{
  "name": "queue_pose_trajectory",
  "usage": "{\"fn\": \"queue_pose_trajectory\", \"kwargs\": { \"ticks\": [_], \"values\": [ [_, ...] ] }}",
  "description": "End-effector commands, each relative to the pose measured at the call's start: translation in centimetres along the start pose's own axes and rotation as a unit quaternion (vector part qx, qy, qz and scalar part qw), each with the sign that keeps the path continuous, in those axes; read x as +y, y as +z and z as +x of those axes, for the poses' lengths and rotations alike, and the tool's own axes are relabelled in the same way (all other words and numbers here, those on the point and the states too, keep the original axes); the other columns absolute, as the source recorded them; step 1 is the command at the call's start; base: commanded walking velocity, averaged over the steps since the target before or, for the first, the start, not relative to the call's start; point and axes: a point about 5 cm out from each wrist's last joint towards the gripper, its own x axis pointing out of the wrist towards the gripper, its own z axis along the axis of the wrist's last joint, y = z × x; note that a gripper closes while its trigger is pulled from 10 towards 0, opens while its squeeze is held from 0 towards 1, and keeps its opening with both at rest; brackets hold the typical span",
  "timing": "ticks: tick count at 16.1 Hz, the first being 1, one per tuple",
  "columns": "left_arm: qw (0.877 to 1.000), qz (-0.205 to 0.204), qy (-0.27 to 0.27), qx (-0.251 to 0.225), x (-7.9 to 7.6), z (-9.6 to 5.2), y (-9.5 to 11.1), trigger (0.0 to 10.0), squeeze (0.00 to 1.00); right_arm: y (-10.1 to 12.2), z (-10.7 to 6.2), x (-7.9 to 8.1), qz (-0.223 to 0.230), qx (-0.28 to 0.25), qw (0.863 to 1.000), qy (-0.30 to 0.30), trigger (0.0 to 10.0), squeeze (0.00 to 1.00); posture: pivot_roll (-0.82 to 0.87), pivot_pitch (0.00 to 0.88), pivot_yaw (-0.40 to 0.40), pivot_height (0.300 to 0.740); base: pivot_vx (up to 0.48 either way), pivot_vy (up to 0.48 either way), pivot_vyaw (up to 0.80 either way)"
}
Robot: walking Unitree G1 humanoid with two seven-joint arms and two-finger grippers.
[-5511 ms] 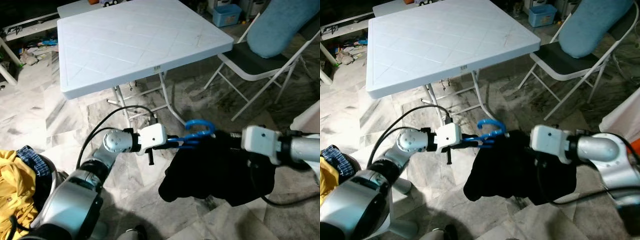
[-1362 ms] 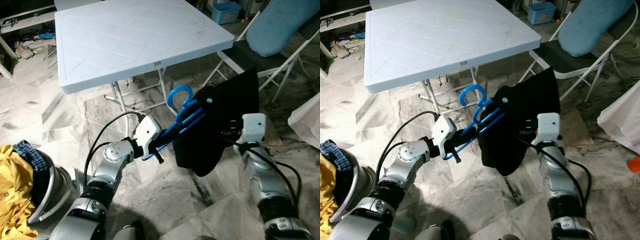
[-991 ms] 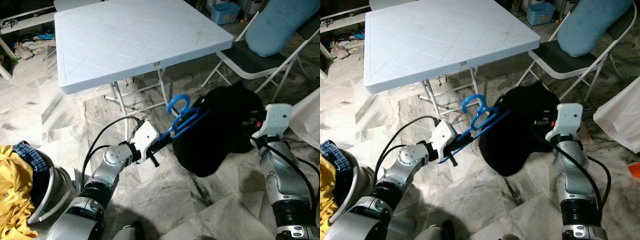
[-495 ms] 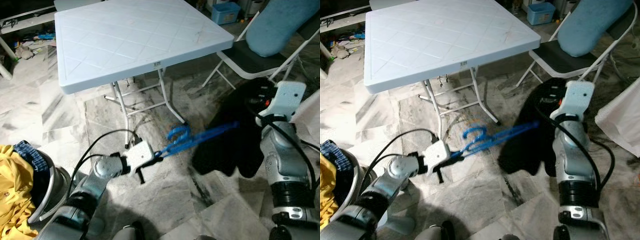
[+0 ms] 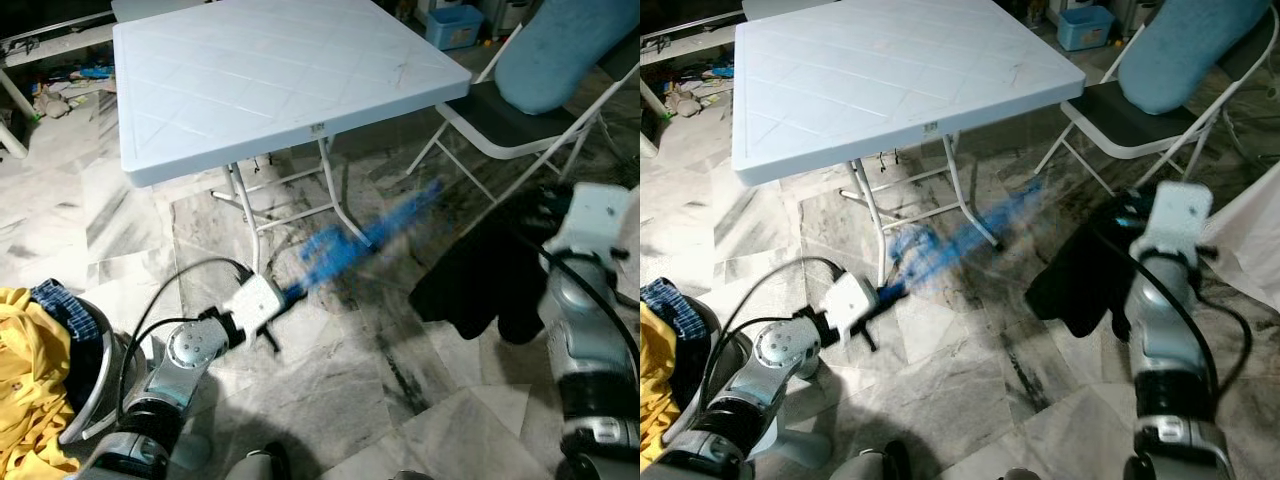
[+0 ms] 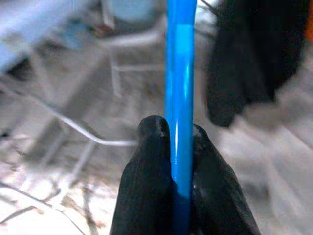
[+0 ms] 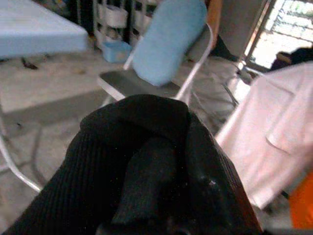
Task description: Hang hanger
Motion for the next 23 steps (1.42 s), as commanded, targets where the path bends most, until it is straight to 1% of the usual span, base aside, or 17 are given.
{"fn": "queue_pose_trajectory", "kwargs": {
  "ticks": [1,2,3,4,5,6,8,9,10,11,12,13,14,17,19,21,23],
  "values": [
    [0.997,-0.030,0.075,-0.016,0.8,-0.7,-0.1,0.0,0.00,-0.5,-0.4,-0.8,0.003,0.005,1.000,-0.012,0.0,0.00,-0.18,0.118,0.045,0.740,0.000,0.000,0.00],
    [0.993,-0.043,0.111,-0.013,1.2,-0.8,-0.2,0.0,0.00,-0.8,-0.7,-0.7,0.008,0.010,1.000,-0.009,0.0,0.00,-0.18,0.117,0.046,0.740,0.000,0.000,0.00],
    [0.983,-0.071,0.172,-0.007,1.8,-0.9,-0.5,0.0,0.00,-0.7,-1.2,-0.2,0.025,0.004,1.000,0.015,0.0,0.00,-0.18,0.116,0.048,0.740,0.000,0.000,0.00],
    [0.969,-0.082,0.235,0.010,2.2,-1.1,-0.9,2.4,0.00,-0.6,-1.9,0.7,0.036,-0.007,0.998,0.046,0.0,0.00,-0.18,0.111,0.052,0.740,0.000,0.000,0.00],
    [0.961,-0.085,0.264,0.013,2.3,-1.0,-0.8,9.2,0.00,0.1,-3.0,1.9,0.069,-0.027,0.993,0.096,0.0,0.00,-0.19,0.107,0.049,0.740,0.000,0.000,0.00],
    [0.958,-0.076,0.276,0.021,2.0,-0.6,-0.6,10.0,0.00,0.7,-4.1,3.0,0.091,-0.043,0.986,0.134,0.0,0.00,-0.19,0.109,0.040,0.740,0.000,0.000,0.00],
    [0.952,-0.077,0.295,0.024,1.9,-0.5,-0.5,10.0,0.00,1.2,-5.1,3.9,0.107,-0.053,0.980,0.160,0.0,0.00,-0.20,0.112,0.034,0.740,0.000,0.000,0.00],
    [0.945,-0.077,0.318,0.017,2.2,-0.3,0.1,10.0,0.00,2.3,-5.8,4.2,0.113,-0.072,0.976,0.169,0.0,0.00,-0.19,0.103,0.013,0.740,0.000,0.000,0.00],
    [0.941,-0.077,0.330,0.011,2.4,-0.3,0.5,10.0,0.00,2.7,-6.0,4.3,0.118,-0.078,0.975,0.170,0.0,0.00,-0.18,0.100,0.011,0.740,0.000,0.000,0.00],
    [0.935,-0.083,0.344,-0.001,2.8,-0.4,1.4,10.0,0.00,3.5,-6.3,4.6,0.133,-0.087,0.971,0.178,0.0,0.00,-0.18,0.095,0.013,0.740,0.000,0.000,0.00],
    [0.934,-0.087,0.346,-0.004,2.8,-0.5,1.6,10.0,0.00,3.8,-6.4,4.8,0.137,-0.091,0.969,0.183,0.0,0.00,-0.18,0.095,0.013,0.740,0.000,0.000,0.00],
    [0.934,-0.101,0.342,-0.010,2.8,-0.5,1.9,10.0,0.00,4.2,-6.6,5.4,0.144,-0.092,0.966,0.194,8.2,0.00,-0.16,0.093,0.018,0.740,0.000,0.000,0.00],
    [0.939,-0.105,0.327,-0.020,2.6,-0.3,2.2,10.0,0.00,4.1,-6.7,6.2,0.149,-0.085,0.963,0.207,10.0,0.00,-0.16,0.091,0.022,0.740,0.000,0.000,0.00],
    [0.938,-0.111,0.328,-0.016,2.7,-0.3,2.3,10.0,0.00,4.0,-6.9,6.8,0.158,-0.080,0.960,0.216,10.0,0.00,-0.15,0.080,0.037,0.740,0.330,0.000,0.00],
    [0.940,-0.112,0.322,-0.020,2.8,-0.2,2.8,10.0,0.00,4.3,-6.9,7.1,0.161,-0.082,0.959,0.219,10.0,0.00,-0.15,0.076,0.044,0.740,0.401,0.000,0.00],
    [0.941,-0.111,0.319,-0.029,3.2,0.1,3.5,10.0,0.00,4.6,-6.7,7.2,0.162,-0.089,0.958,0.217,10.0,0.00,-0.14,0.072,0.050,0.740,0.420,0.000,0.00],
    [0.942,-0.111,0.316,-0.030,3.3,0.1,3.6,10.0,0.00,4.5,-6.7,7.2,0.162,-0.087,0.959,0.216,10.0,0.00,-0.13,0.068,0.054,0.740,0.422,0.000,0.00]
  ]
}}
